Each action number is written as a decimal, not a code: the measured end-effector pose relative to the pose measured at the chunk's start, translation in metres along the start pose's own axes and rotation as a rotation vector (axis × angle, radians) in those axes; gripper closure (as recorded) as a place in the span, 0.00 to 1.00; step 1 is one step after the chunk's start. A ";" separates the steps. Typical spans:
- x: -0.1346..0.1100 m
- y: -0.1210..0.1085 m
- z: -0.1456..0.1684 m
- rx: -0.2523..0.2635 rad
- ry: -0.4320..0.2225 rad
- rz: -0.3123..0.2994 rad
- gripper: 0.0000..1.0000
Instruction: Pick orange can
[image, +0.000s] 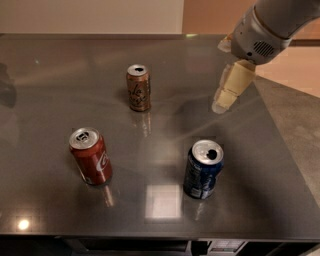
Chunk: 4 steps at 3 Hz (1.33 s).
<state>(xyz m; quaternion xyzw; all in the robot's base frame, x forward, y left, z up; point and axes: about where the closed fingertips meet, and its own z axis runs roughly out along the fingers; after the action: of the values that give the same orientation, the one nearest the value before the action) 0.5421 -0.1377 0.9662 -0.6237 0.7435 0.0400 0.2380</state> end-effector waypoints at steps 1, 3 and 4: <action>-0.034 -0.026 0.027 -0.024 -0.058 0.006 0.00; -0.109 -0.053 0.092 -0.055 -0.117 0.016 0.00; -0.141 -0.060 0.123 -0.065 -0.129 0.047 0.00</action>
Offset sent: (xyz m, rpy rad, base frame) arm 0.1028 0.1288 -0.0216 0.1225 0.0333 0.0640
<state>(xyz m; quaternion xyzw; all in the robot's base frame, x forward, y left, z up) 0.6512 0.0211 0.9287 -0.6095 0.7393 0.1099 0.2642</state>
